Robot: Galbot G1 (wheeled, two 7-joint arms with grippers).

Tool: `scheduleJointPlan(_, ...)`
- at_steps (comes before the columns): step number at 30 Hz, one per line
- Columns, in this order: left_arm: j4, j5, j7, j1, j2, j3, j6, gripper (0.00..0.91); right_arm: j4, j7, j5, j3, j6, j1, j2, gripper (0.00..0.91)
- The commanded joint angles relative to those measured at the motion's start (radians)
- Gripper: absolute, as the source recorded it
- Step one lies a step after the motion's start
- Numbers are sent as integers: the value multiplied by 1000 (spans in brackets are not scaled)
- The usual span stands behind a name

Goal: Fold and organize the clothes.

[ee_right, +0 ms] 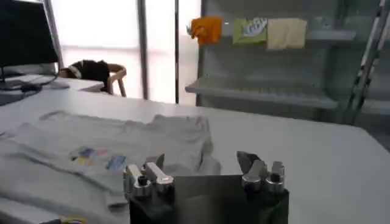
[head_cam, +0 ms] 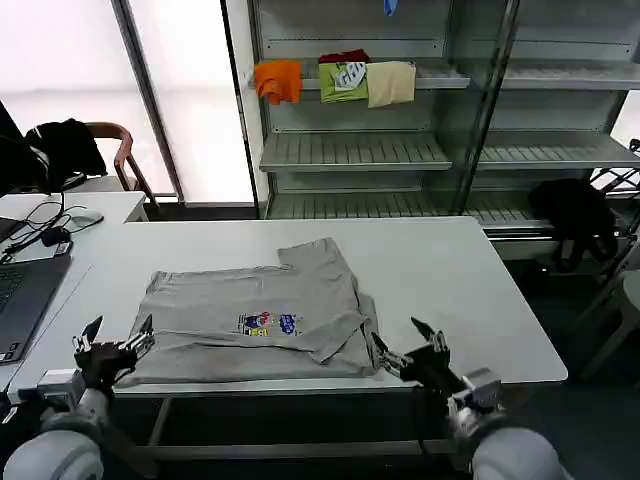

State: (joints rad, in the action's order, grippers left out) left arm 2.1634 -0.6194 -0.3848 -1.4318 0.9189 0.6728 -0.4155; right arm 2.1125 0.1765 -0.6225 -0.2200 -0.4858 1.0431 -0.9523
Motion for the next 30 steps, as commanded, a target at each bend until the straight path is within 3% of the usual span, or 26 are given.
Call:
scheduleJointPlan(1,-371,-86,185,491,-11,-154,24,907,-466,-159,-27,142,-15,-532,-148,907)
scheduleJointPlan(5,-485,-82,259,586,-17,-209,-44,907,-740,-214,28,255,-30,-695,-252,907)
scheduleJointPlan(10,-581,-71,301,651,-24,-249,-123,907,-994,-301,60,274,-27,-806,-351,907)
scheduleJointPlan(12,-617,-59,303,679,-25,-269,-144,907,-1127,-372,153,274,-20,-859,-400,907)
scheduleJointPlan(18,-706,-41,292,739,-24,-311,-163,907,-1309,-419,292,251,7,-943,-505,907)
scheduleJointPlan(21,-729,-14,298,744,-28,-318,-164,907,-1365,-419,347,234,-18,-960,-542,907)
scheduleJointPlan(30,-765,32,338,748,-30,-326,-166,907,-1441,-460,410,233,-63,-976,-605,907)
